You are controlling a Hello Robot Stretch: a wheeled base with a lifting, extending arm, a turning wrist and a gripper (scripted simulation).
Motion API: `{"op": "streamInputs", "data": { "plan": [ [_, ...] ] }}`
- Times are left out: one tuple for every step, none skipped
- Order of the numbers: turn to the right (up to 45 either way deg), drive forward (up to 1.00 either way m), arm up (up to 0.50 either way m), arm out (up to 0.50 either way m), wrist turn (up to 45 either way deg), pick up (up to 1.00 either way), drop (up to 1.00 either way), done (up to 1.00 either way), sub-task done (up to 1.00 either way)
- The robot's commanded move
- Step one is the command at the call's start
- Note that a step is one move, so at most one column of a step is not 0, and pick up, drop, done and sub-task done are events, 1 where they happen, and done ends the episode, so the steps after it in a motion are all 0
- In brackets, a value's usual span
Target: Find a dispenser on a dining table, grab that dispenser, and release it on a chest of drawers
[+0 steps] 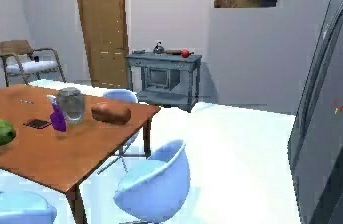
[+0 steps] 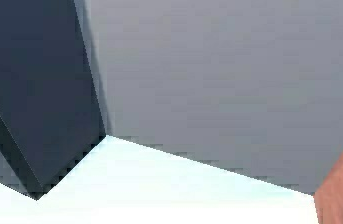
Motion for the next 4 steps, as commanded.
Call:
{"op": "streamInputs", "data": {
  "plan": [
    [0.0,0.25,0.0,0.0,0.0,0.0,0.0,0.0,0.0],
    [-45.0,0.0,0.0,0.0,0.0,0.0,0.0,0.0,0.0],
    [-45.0,0.0,0.0,0.0,0.0,0.0,0.0,0.0,0.0],
    [-33.0,0.0,0.0,0.0,0.0,0.0,0.0,0.0,0.0]
  ]
}}
